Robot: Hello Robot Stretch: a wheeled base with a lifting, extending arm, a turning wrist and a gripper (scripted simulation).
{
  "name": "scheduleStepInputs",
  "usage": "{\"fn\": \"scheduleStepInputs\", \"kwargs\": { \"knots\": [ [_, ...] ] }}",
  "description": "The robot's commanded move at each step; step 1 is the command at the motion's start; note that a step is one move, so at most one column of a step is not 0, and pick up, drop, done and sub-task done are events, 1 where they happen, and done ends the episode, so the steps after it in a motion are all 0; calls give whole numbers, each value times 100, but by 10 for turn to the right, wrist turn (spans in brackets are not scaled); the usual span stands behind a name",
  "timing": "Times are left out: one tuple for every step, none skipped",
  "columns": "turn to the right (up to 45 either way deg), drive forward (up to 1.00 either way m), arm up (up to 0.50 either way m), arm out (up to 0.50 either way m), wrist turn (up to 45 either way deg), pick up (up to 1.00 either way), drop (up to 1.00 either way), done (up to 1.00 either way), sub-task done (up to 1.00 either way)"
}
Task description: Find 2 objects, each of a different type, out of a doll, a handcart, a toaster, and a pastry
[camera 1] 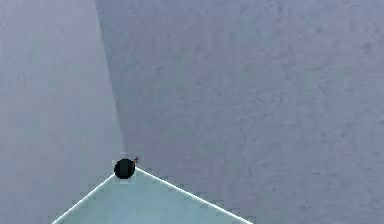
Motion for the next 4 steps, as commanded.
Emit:
{"fn": "scheduleStepInputs", "kwargs": {
  "knots": [
    [450, 0, 0, 0, 0, 0, 0, 0, 0],
    [450, 0, 0, 0, 0, 0, 0, 0, 0],
    [210, 0, 0, 0, 0, 0, 0, 0, 0],
    [0, 100, 0, 0, 0, 0, 0, 0, 0]
  ]
}}
